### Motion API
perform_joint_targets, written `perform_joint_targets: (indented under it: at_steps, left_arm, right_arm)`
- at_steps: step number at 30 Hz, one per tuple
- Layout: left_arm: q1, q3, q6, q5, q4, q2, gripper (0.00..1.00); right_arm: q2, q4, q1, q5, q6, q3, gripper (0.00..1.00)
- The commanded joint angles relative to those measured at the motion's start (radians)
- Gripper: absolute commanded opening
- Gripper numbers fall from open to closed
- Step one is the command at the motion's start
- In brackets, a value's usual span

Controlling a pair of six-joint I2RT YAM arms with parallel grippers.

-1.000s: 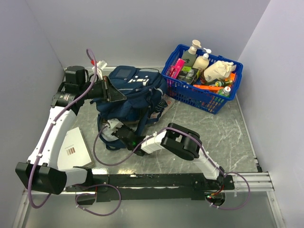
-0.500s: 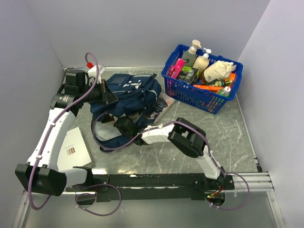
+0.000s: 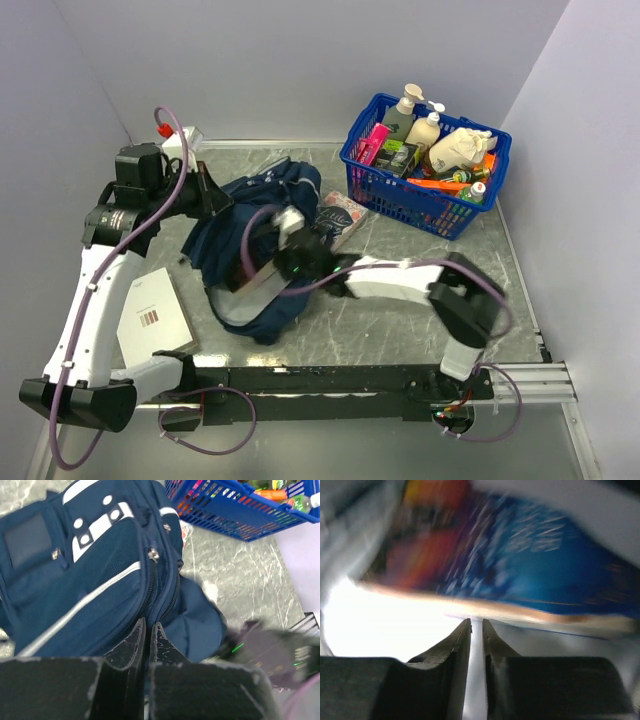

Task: Pack the student bag
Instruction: Place the book in the student bag, then move the book to the center of the board.

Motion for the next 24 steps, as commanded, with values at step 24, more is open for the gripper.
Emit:
perform_joint_targets:
  at_steps: [24]
  left_arm:
    - [-0.012, -0.051, 0.102, -0.044, 0.222, 0.124, 0.01]
  right_arm:
    - [-0.163, -0.317, -0.484, -0.011, 0.468, -0.047, 0.65]
